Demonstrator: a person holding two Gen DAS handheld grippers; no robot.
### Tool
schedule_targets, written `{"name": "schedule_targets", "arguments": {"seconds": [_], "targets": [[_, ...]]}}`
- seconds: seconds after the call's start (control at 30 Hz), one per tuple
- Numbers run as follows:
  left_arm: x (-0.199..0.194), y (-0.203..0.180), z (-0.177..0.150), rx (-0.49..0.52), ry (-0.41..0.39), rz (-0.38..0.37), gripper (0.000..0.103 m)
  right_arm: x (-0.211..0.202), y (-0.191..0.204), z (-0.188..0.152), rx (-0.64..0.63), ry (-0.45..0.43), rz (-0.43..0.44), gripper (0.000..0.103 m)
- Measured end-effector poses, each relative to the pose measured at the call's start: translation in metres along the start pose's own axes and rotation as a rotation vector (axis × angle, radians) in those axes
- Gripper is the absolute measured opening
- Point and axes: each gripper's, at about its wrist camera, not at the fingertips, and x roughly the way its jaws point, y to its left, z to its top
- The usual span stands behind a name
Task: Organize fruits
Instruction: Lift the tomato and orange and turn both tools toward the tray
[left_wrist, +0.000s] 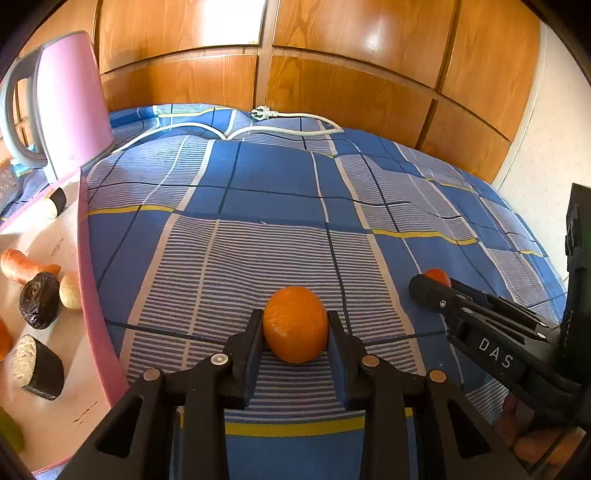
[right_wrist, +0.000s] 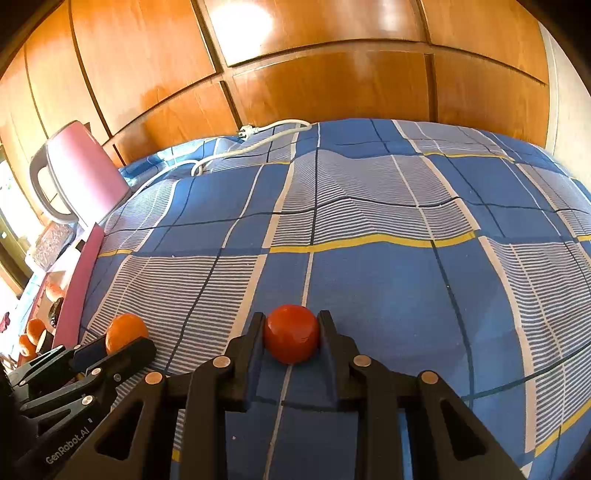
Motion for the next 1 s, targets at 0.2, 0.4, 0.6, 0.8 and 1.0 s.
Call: {"name": "schedule_targets", "arguments": {"seconds": [0.2,0.4,0.6,0.8,1.0], "targets": [[-0.002,0.001,-0.001,-0.001,0.001,0.000,0.032,0.000,0.005,-0.002,-0.025,-0.008,-0.023,0.028],[-0.005,0.002,-0.002,-0.002,0.006,0.003,0.032,-0.002,0.004,-0.003,-0.023,-0.011,-0.020,0.028],[-0.007,0.002,-0.004,-0.001,0.006,0.003,0.032,-0.001,0.008,-0.003,-0.052,-0.001,-0.040,0.028],[-0.009,0.003,-0.006,0.001,0.006,0.004,0.032,0.001,0.014,-0.003,-0.088,0.008,-0.074,0.028],[-0.013,0.005,-0.009,-0.002,0.008,0.004,0.032,-0.001,0.010,-0.004,-0.076,-0.001,-0.057,0.028]]}}
